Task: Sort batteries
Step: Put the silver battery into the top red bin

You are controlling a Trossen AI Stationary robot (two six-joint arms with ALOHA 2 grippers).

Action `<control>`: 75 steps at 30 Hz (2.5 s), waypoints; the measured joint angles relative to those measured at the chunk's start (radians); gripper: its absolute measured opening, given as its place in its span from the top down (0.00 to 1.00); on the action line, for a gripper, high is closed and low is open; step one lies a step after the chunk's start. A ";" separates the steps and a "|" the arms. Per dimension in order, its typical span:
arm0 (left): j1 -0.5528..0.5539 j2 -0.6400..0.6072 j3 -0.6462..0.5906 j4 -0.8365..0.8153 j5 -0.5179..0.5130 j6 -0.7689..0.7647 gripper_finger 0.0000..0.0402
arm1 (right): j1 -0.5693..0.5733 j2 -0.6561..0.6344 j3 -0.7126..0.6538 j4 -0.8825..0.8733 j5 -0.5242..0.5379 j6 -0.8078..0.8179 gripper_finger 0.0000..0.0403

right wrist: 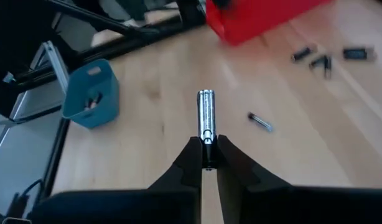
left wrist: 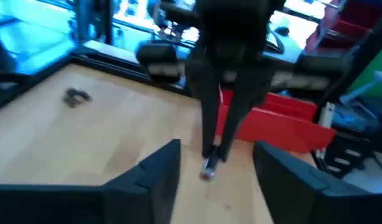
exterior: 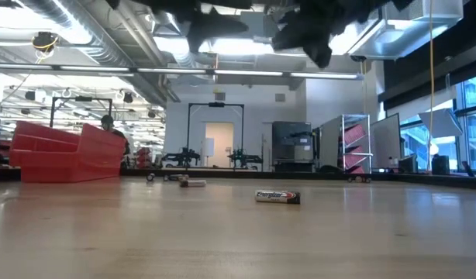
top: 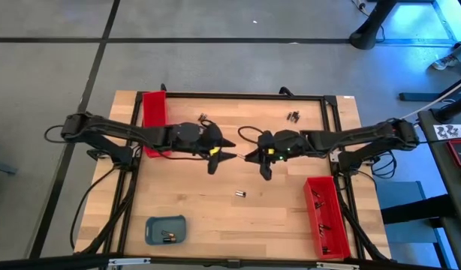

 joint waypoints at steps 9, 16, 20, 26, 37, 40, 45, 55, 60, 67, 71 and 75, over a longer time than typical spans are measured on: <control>-0.015 0.083 0.000 0.062 0.029 -0.011 0.50 | 0.055 -0.001 0.044 0.004 0.080 -0.002 0.95; -0.017 0.083 0.000 0.087 0.031 -0.014 0.61 | 0.054 -0.001 0.044 0.002 0.088 0.013 0.94; -0.017 0.083 0.000 0.085 0.043 -0.011 0.66 | 0.054 -0.001 0.044 0.002 0.088 0.013 0.95; -0.017 0.086 0.000 0.108 0.043 -0.011 0.76 | 0.053 -0.001 0.044 0.004 0.088 0.012 0.94; -0.017 0.087 0.000 0.109 0.047 -0.014 0.93 | 0.053 -0.001 0.044 0.002 0.084 -0.004 0.94; -0.017 0.087 0.000 0.107 0.045 -0.013 0.89 | 0.053 -0.001 0.044 0.003 0.085 -0.005 0.94; -0.017 0.087 0.000 0.103 0.042 -0.010 0.76 | 0.052 -0.001 0.044 0.004 0.089 -0.002 0.94; -0.017 0.087 0.000 0.103 0.043 -0.035 0.81 | 0.052 -0.001 0.044 0.004 0.088 -0.002 0.94; -0.017 0.087 0.000 0.103 0.046 -0.029 0.91 | 0.053 -0.001 0.045 0.004 0.085 -0.007 0.93; -0.017 0.087 0.000 0.104 0.047 -0.030 0.93 | 0.053 -0.001 0.045 0.003 0.084 -0.010 0.93; -0.018 0.087 0.000 0.102 0.061 -0.030 0.93 | 0.052 -0.001 0.045 0.003 0.065 -0.008 0.91; -0.018 0.087 0.002 0.078 0.069 -0.037 0.94 | 0.052 -0.001 0.045 0.003 0.049 -0.007 0.88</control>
